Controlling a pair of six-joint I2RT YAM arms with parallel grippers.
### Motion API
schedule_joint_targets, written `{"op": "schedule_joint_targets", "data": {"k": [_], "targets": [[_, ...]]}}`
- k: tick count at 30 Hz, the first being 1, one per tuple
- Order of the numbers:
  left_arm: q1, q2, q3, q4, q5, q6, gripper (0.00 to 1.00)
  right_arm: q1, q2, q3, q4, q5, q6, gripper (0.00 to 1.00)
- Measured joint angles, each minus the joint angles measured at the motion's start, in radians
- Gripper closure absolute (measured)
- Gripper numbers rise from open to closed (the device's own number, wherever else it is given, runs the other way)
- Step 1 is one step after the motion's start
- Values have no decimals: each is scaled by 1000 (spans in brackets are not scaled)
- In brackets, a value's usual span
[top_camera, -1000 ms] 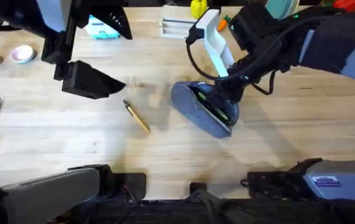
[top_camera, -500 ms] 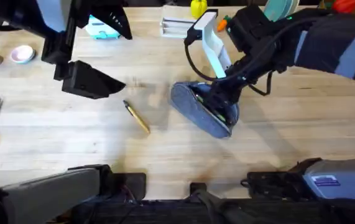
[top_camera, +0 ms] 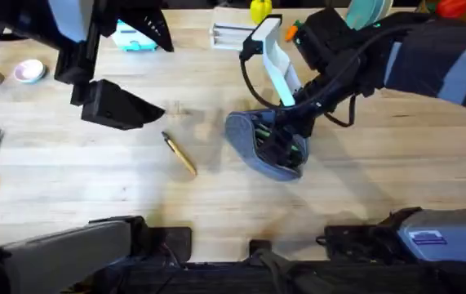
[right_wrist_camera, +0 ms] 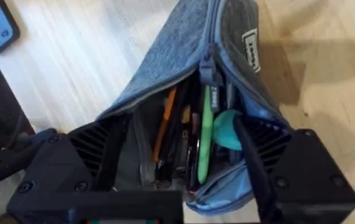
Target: Unzip the bag, pick up the pens from the table one at a time and place them inside, then zip the bag closed.
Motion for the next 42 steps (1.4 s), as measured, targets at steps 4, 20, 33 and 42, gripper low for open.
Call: {"op": "schedule_joint_targets", "data": {"k": [4,20,33,42], "targets": [[0,0,0,0,0,0,7,0,0,0,0,-1,3,5],[0,0,0,0,-5,0,7,0,-59,33,-37,-5,3,5],[0,0,0,34,-35,-100,6,-84,-243,150,55,-5,7,5],[0,0,0,87,-135,-557,6,-183,-259,156,226,-5,63,4]]}}
